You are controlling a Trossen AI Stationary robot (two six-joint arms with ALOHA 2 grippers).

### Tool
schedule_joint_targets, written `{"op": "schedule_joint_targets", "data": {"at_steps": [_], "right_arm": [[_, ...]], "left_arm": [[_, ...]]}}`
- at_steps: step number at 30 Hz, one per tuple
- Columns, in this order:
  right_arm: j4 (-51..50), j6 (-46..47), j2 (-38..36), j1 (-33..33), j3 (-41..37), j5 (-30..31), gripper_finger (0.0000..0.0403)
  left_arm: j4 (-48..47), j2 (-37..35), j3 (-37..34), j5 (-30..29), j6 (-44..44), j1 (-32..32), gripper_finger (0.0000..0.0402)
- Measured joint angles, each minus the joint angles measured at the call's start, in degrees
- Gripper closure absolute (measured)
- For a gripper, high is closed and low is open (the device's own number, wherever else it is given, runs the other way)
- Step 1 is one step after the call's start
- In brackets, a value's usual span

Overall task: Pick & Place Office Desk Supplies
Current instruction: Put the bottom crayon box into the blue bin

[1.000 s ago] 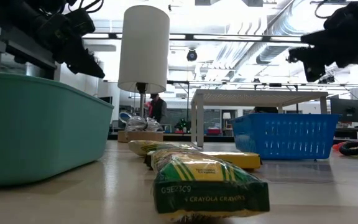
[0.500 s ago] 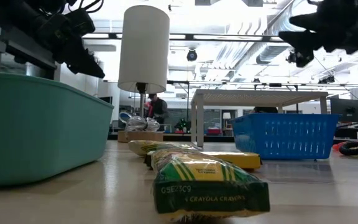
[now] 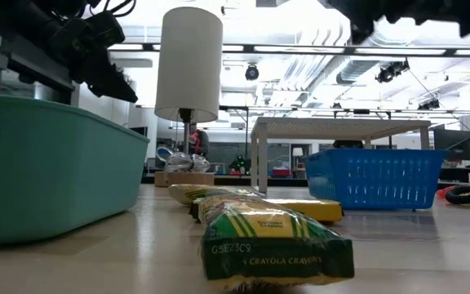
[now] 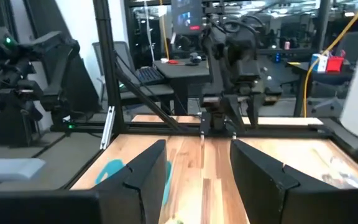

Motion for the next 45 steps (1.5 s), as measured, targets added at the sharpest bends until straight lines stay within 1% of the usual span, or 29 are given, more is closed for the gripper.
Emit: {"op": "schedule_joint_targets", "data": {"at_steps": [7,12,18,27,36,39,45], "right_arm": [[-0.03,-4.28,8.64,1.62,8.3,-0.21,0.0237],[-0.9,-4.53,14.15,2.21,14.22,-0.31,0.0237],[-1.34,-4.53,20.48,2.24,19.98,-3.56,0.0237],[-1.44,-5.01,28.76,2.77,26.77,-7.38,0.0237],[-1.35,-6.03,33.72,5.34,30.77,-7.61,0.0237],[-1.44,-6.03,33.73,6.98,30.77,-6.5,0.0237],[-1.68,-7.68,33.73,11.92,30.79,0.94,0.0237]], "left_arm": [[0.0,0.0,0.0,0.02,0.0,0.0,0.0282],[0.0,0.0,0.0,0.2,0.0,0.0,0.0282],[0.01,0.0,0.0,0.17,0.0,0.0,0.0282],[0.02,0.0,0.0,0.15,0.0,-0.01,0.0282],[0.02,0.0,0.0,-0.09,0.0,0.0,0.0282],[0.02,0.0,0.0,-0.09,0.0,0.0,0.0282],[0.02,0.0,0.0,-0.07,0.0,0.0,0.0282]]}}
